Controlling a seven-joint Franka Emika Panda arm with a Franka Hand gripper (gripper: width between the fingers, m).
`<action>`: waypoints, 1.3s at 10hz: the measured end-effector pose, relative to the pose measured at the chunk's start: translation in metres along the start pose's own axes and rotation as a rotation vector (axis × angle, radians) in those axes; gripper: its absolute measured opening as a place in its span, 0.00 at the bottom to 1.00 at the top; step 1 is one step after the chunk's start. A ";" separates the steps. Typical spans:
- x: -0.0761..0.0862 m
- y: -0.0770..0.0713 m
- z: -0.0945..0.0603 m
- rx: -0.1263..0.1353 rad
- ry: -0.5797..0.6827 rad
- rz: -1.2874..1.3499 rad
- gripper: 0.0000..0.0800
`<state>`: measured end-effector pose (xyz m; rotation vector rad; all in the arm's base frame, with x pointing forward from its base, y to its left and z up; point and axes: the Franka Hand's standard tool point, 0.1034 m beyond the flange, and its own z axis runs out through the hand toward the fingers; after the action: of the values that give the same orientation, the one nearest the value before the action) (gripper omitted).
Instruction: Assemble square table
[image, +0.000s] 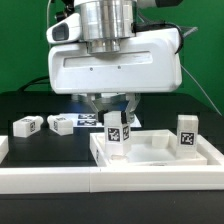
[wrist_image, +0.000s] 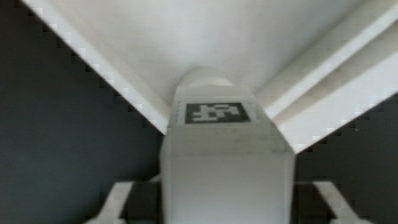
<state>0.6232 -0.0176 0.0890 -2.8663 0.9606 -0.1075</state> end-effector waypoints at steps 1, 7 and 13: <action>-0.002 -0.002 0.001 0.006 -0.005 0.115 0.37; -0.010 -0.011 0.003 0.001 -0.012 0.584 0.37; -0.017 -0.017 0.004 0.011 -0.054 0.942 0.37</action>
Offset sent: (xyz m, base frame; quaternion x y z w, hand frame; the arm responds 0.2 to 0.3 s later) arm -0.0044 0.0007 -0.0087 -0.0407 0.0111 0.2417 0.9694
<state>0.6208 0.0066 0.0872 -2.0906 2.1213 0.0529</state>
